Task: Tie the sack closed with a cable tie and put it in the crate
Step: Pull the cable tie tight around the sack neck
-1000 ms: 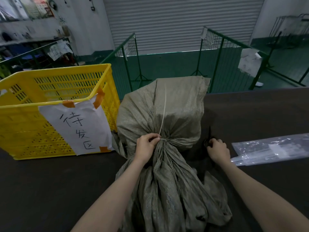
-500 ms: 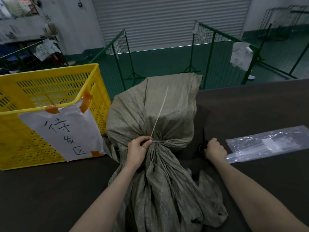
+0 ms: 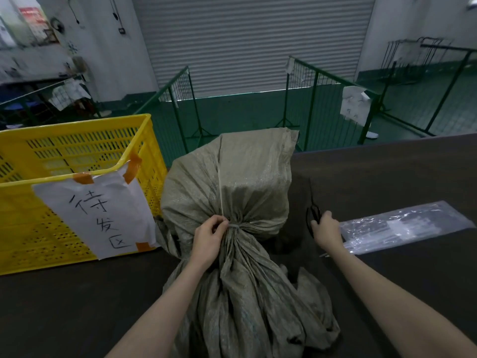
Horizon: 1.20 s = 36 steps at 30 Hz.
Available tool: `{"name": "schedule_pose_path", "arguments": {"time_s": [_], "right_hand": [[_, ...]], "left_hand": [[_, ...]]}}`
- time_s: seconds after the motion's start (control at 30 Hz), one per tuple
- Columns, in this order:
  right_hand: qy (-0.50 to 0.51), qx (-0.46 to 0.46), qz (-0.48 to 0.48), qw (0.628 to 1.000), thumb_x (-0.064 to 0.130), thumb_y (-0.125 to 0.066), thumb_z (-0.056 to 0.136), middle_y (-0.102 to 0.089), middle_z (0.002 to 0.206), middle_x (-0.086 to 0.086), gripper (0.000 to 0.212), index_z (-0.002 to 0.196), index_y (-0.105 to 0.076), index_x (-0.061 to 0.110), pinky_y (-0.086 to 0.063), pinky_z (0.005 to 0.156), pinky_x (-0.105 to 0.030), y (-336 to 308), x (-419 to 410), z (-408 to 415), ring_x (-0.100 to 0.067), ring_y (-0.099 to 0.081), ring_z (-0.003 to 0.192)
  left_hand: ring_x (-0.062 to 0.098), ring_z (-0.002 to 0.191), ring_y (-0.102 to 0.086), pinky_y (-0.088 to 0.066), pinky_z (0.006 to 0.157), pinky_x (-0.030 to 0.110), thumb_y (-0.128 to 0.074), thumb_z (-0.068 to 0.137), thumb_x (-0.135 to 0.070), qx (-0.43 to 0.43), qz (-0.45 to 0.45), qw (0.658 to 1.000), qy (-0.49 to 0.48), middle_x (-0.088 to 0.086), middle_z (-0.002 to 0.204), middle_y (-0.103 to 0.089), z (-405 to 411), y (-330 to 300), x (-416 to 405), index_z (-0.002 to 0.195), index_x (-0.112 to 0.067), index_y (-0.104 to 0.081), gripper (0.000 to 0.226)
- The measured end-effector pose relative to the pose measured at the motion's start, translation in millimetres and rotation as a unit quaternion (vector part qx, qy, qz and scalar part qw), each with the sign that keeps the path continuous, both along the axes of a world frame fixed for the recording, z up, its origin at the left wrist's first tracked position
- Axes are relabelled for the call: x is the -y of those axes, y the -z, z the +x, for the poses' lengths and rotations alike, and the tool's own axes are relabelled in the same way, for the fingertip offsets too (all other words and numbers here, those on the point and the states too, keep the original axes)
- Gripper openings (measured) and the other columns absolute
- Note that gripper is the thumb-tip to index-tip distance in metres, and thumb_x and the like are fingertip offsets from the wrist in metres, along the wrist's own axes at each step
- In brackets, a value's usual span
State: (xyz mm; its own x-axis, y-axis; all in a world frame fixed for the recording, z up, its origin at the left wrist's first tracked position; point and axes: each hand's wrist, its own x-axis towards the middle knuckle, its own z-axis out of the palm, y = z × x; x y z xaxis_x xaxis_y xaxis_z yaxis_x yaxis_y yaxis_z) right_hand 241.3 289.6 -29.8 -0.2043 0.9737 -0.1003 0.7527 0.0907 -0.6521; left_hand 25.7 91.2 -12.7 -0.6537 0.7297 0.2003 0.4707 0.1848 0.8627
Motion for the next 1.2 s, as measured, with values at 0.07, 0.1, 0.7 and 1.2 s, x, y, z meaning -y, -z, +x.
{"name": "schedule_pose_path", "arguments": {"time_s": [0.07,0.1,0.7,1.2], "right_hand": [[0.003,-0.076,0.041,0.996,0.016,-0.049,0.092,-0.059,0.107,-0.030,0.025,0.111,-0.043,0.000,-0.044,0.077,-0.044,-14.8,11.7,2.2,-0.045,-0.056,0.099],[0.000,-0.111,0.056,0.992,0.017,-0.049,0.092,-0.061,0.104,-0.028,0.023,0.109,-0.044,0.002,-0.044,0.075,-0.043,-21.1,17.2,0.7,-0.043,-0.057,0.097],[-0.319,0.055,0.317,0.892,0.078,-0.045,0.066,-0.061,0.094,-0.005,0.075,0.100,-0.050,0.011,-0.041,0.074,-0.038,-49.5,105.6,-24.8,-0.030,-0.059,0.089],[-0.352,0.191,0.312,0.861,0.064,-0.049,0.081,-0.062,0.110,-0.007,0.056,0.107,-0.044,0.014,-0.040,0.086,-0.036,-42.2,98.9,-47.9,-0.026,-0.058,0.106]], "left_hand": [[0.008,0.079,-0.058,-0.043,0.074,0.025,-0.054,0.094,-0.021,0.023,0.014,1.000,0.012,-0.005,0.081,-0.065,1.5,-2.1,2.2,0.083,-0.020,-0.062,0.014],[0.008,0.078,-0.058,-0.043,0.075,0.028,-0.053,0.095,-0.020,0.036,0.022,0.999,0.016,-0.004,0.079,-0.064,-0.1,-3.0,2.5,0.082,-0.020,-0.061,0.015],[0.010,0.084,-0.061,-0.046,0.081,0.032,-0.052,0.096,-0.017,0.031,0.063,0.997,0.008,-0.003,0.086,-0.067,-23.0,-63.0,55.0,0.084,-0.021,-0.067,0.020],[-0.003,0.074,-0.061,-0.045,0.072,0.013,-0.065,0.087,-0.017,-0.036,0.038,0.998,0.034,-0.011,0.076,-0.069,-20.4,-96.8,58.1,0.069,-0.021,-0.071,0.020]]}}
